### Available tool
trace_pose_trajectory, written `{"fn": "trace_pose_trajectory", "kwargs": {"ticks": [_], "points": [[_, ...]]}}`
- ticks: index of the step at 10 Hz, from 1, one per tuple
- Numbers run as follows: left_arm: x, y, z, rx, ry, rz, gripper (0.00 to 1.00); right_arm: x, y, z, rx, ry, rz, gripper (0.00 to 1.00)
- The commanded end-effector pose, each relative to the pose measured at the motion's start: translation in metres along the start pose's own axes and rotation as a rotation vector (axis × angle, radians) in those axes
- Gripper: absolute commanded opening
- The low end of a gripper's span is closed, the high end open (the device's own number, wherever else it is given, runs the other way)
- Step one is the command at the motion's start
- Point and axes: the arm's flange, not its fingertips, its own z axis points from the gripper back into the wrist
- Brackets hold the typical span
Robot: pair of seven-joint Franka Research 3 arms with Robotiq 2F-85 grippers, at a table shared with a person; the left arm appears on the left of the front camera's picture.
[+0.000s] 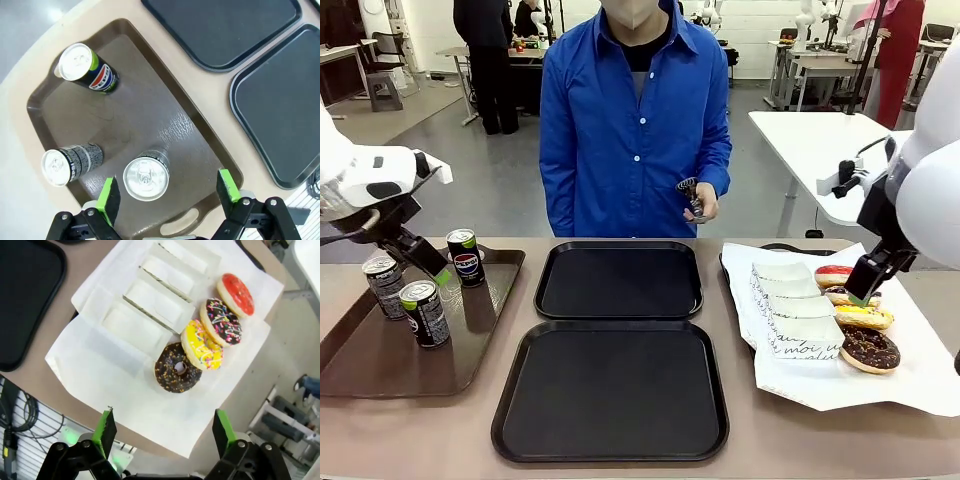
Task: Set up donuts and drinks on trays.
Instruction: Pick up one Pepsi coke and place it on the Flat Tray.
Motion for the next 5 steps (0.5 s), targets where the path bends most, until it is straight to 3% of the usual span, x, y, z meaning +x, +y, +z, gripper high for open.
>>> {"fn": "trace_pose_trajectory", "kwargs": {"ticks": [1, 2, 3, 4, 5], "points": [[0.003, 0.000, -0.012, -0.006, -0.005, -0.002, 1.00, 0.009, 0.004, -0.008, -0.016, -0.005, 0.011, 1.00], [0.000, 0.000, 0.000, 0.000, 0.000, 0.000, 1.00, 0.000, 0.000, 0.000, 0.000, 0.000, 0.000, 1.00], [-0.004, 0.026, 0.012, -0.212, -0.089, 0.186, 1.00, -0.018, -0.028, 0.008, 0.330, -0.134, -0.138, 1.00], [-0.025, 0.050, 0.036, -0.503, -0.169, 0.366, 1.00, -0.041, -0.055, 0.011, 0.558, -0.249, -0.262, 1.00], [-0.054, 0.074, 0.060, -0.747, -0.226, 0.411, 1.00, -0.072, -0.085, 0.006, 0.757, -0.313, -0.356, 1.00]]}}
